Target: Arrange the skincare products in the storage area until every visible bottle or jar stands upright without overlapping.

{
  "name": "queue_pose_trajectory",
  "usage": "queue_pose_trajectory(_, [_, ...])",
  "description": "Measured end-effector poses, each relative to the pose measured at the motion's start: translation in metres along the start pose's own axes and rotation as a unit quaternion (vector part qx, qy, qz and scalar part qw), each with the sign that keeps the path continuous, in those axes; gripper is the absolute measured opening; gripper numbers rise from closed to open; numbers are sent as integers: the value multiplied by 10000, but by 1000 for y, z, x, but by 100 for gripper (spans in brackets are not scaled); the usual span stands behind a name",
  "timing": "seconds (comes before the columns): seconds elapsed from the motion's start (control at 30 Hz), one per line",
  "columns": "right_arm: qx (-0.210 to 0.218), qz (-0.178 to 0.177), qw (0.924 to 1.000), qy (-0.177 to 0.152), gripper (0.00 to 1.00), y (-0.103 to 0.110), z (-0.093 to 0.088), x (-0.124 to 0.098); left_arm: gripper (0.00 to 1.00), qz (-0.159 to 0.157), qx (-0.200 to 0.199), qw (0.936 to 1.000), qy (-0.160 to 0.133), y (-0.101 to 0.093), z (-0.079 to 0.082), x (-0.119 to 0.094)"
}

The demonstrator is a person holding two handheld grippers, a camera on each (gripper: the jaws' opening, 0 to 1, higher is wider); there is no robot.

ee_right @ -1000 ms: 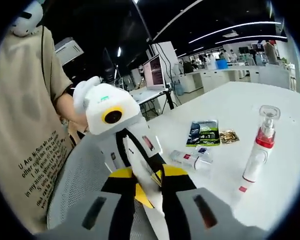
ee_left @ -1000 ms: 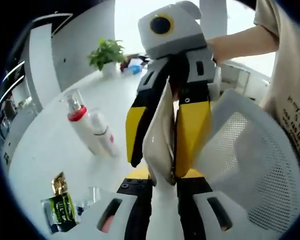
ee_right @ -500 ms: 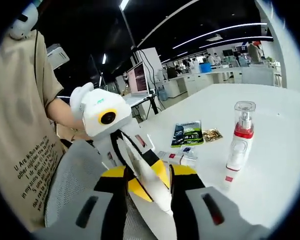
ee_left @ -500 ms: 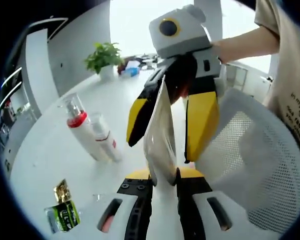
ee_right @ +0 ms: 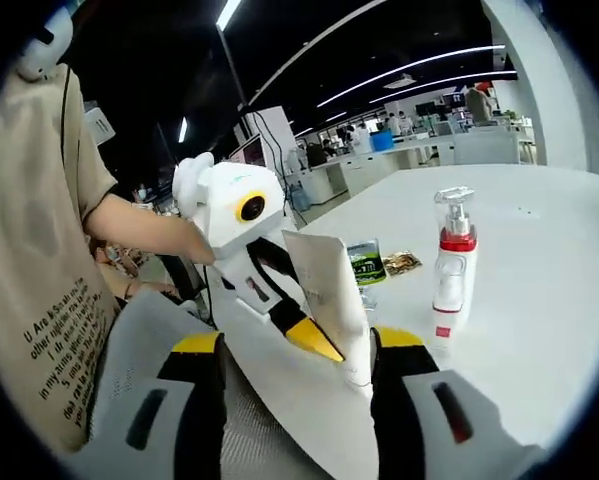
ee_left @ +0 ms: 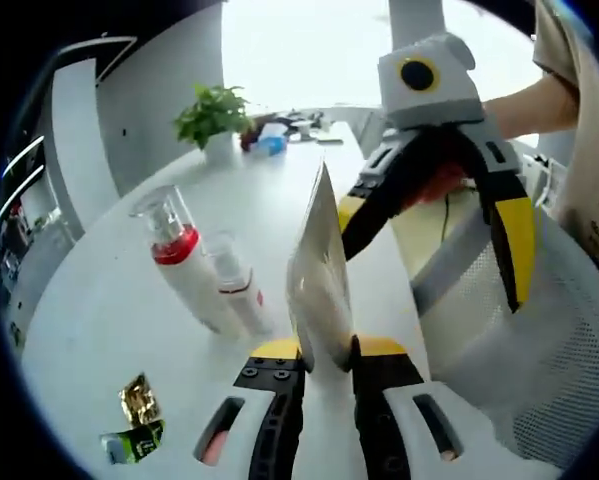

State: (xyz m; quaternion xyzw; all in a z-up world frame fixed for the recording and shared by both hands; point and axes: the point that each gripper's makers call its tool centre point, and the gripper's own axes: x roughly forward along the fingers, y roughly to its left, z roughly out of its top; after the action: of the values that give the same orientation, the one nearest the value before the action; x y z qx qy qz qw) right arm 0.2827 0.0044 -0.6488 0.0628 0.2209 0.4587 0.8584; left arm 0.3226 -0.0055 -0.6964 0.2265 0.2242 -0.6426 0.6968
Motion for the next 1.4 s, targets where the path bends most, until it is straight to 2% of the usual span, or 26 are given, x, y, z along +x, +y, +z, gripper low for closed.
queue_pose_trajectory(0.4, [146,-499,9985,-166,77,-14,-2,-8,14,63,33,10000,18,33,1,4])
queue_pose_trajectory(0.97, [227,-973,9948,-178,91,-24,-7,-12,14,230,-65,9997,11,85,0,5])
queue_pose_trajectory(1.4, [208,-1225,9921,-156,97,-32,-9,-15,14,338,-171,9993,-23,103,5,7])
